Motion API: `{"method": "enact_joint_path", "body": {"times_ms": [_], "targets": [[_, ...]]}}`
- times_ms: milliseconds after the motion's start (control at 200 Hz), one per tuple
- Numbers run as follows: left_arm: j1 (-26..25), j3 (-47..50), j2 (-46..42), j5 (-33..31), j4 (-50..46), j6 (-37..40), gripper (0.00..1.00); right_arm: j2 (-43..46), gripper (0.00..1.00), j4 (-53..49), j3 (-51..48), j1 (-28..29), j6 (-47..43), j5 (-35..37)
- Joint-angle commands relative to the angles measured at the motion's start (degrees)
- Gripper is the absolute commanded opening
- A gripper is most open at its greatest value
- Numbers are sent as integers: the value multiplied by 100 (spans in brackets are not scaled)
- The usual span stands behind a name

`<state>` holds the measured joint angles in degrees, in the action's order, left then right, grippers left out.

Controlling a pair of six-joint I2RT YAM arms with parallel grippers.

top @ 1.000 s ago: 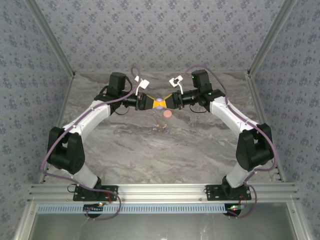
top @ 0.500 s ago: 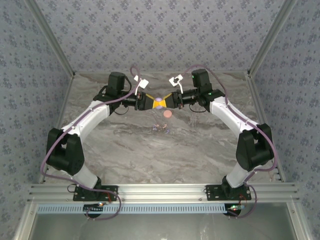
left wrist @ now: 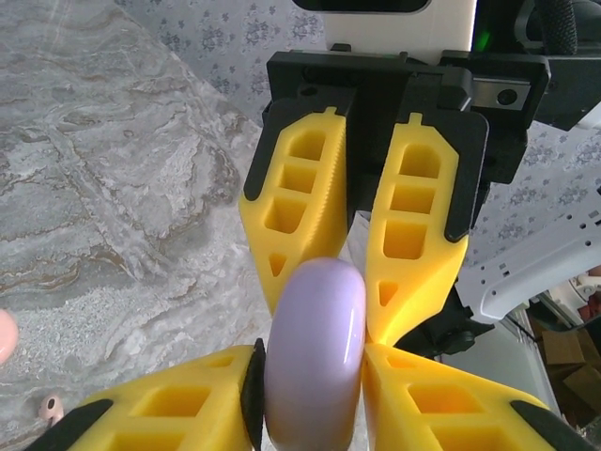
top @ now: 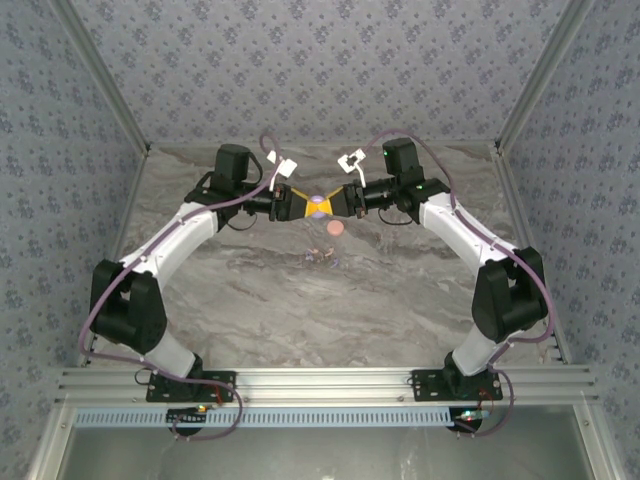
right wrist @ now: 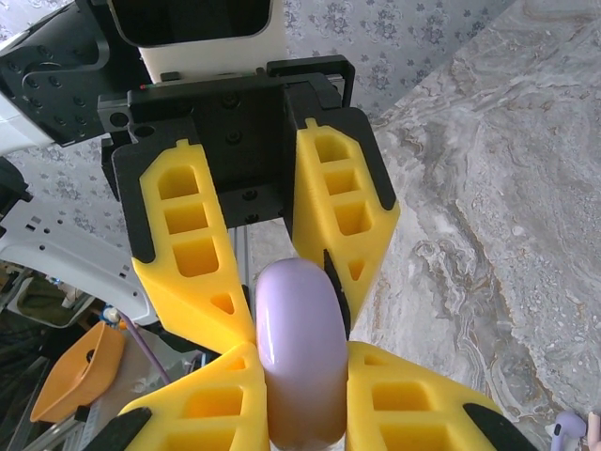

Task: Insert the wireless bluetooth earbuds into the charging case

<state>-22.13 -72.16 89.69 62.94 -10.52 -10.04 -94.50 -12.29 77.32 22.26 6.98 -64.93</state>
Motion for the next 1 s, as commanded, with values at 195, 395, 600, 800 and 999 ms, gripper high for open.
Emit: {"method": "enact_joint_path", "body": {"times_ms": [195, 395, 600, 800, 999], "targets": [[77, 235, -445, 128, 48, 98, 37, 54, 11, -191, 213, -89, -22, 256], [64, 290, -393, 201, 308, -109, 49, 46, 11, -294, 288, -13, -150, 63], [28, 229, -288, 296, 362, -149, 49, -44, 11, -460, 428, 104, -274, -69], [-27, 228, -242, 292, 401, -160, 47, -120, 12, -539, 527, 178, -331, -99], [-46, 246, -241, 289, 485, -209, 38, -165, 12, -622, 592, 228, -381, -93]]}}
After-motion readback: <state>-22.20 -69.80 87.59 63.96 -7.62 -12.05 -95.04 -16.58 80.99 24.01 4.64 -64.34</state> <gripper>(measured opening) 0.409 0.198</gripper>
